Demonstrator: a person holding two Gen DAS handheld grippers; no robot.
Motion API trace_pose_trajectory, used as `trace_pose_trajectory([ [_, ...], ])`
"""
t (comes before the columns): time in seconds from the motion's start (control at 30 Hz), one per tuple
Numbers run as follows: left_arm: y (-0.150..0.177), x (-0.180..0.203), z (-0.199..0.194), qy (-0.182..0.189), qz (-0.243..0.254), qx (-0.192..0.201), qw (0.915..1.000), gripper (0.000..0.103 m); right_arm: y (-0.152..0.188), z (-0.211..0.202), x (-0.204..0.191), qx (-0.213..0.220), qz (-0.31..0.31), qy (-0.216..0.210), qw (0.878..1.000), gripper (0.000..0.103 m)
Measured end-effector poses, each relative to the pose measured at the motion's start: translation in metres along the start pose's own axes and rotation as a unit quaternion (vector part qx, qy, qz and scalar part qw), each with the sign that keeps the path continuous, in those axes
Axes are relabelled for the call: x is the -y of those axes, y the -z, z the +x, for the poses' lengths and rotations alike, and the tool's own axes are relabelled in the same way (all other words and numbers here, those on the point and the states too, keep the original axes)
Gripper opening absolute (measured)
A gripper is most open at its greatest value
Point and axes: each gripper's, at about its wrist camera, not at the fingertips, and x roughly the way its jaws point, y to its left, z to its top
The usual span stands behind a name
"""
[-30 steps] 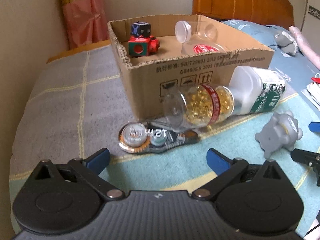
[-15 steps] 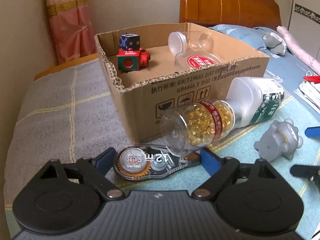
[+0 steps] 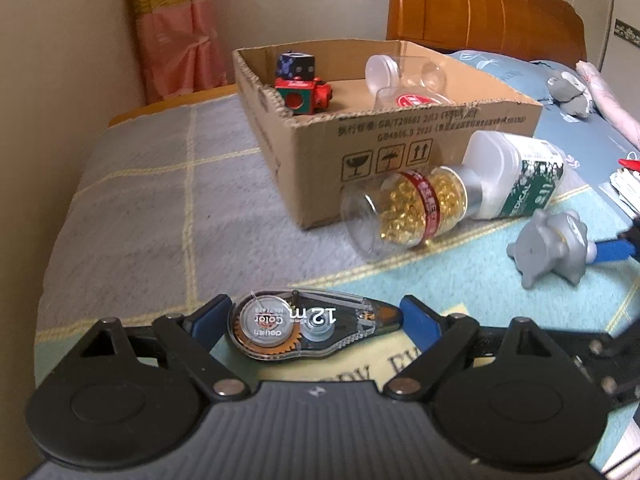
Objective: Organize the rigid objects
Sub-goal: 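Grasp the tape roller with the left tool while the right tool grasps the grey cat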
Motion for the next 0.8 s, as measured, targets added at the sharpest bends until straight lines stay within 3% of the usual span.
trace_pose_trajectory([
  [0.43, 0.001, -0.002, -0.002, -0.002, -0.002, -0.001, 1.0000, 0.090, -0.028, 0.024, -0.001, 0.005, 0.022, -0.003, 1.000, 0.103],
  [0.8, 0.000, -0.003, 0.000, -0.001, -0.002, 0.000, 1.0000, 0.090, -0.030, 0.027, 0.006, 0.016, 0.035, 0.010, 0.999, 0.101],
])
